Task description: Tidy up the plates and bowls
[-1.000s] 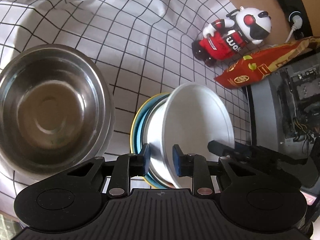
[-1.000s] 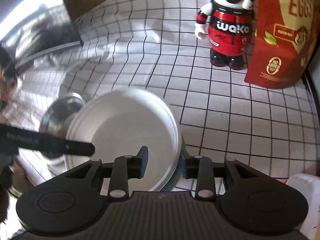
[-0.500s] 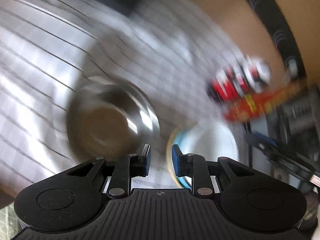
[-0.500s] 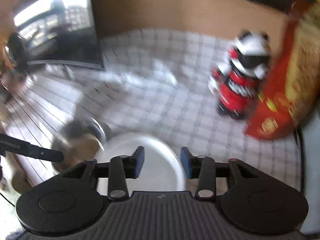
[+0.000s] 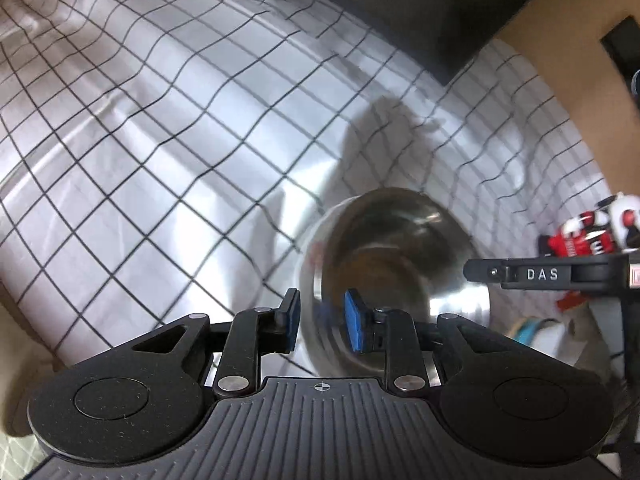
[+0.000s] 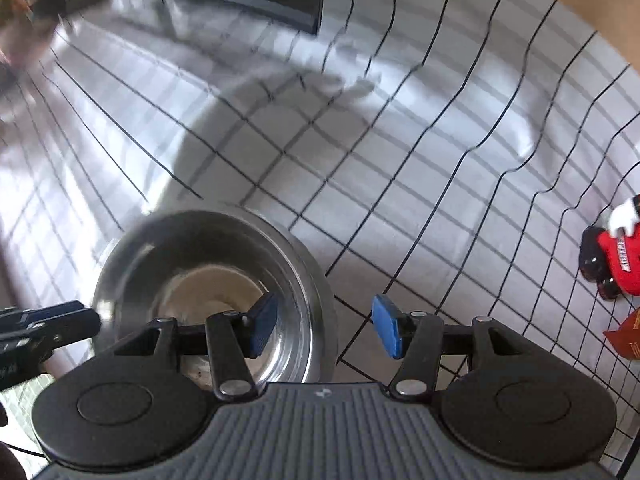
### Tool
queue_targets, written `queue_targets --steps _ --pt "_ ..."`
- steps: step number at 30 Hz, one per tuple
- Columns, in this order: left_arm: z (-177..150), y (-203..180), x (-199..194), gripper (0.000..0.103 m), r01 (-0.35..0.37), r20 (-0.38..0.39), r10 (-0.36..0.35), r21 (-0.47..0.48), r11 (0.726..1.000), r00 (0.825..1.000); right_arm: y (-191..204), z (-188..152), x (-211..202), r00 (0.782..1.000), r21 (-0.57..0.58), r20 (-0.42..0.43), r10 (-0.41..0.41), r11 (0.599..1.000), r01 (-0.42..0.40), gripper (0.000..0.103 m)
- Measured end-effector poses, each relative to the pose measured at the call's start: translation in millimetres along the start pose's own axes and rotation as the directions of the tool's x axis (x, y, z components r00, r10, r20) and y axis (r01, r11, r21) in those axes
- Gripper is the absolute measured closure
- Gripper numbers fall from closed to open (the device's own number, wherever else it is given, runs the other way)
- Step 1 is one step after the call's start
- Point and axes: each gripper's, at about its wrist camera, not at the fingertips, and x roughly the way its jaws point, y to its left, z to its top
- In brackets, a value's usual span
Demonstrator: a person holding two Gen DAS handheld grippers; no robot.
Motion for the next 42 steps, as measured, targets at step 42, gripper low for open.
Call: queue_targets --steps 42 --pt "57.3 11.7 -61.8 0.077 0.175 0.083 -0.183 0.091 0.980 0.980 -5.7 -66.8 -114.3 0.903 0.124 0.429 0.008 0.990 -0.068 0.042"
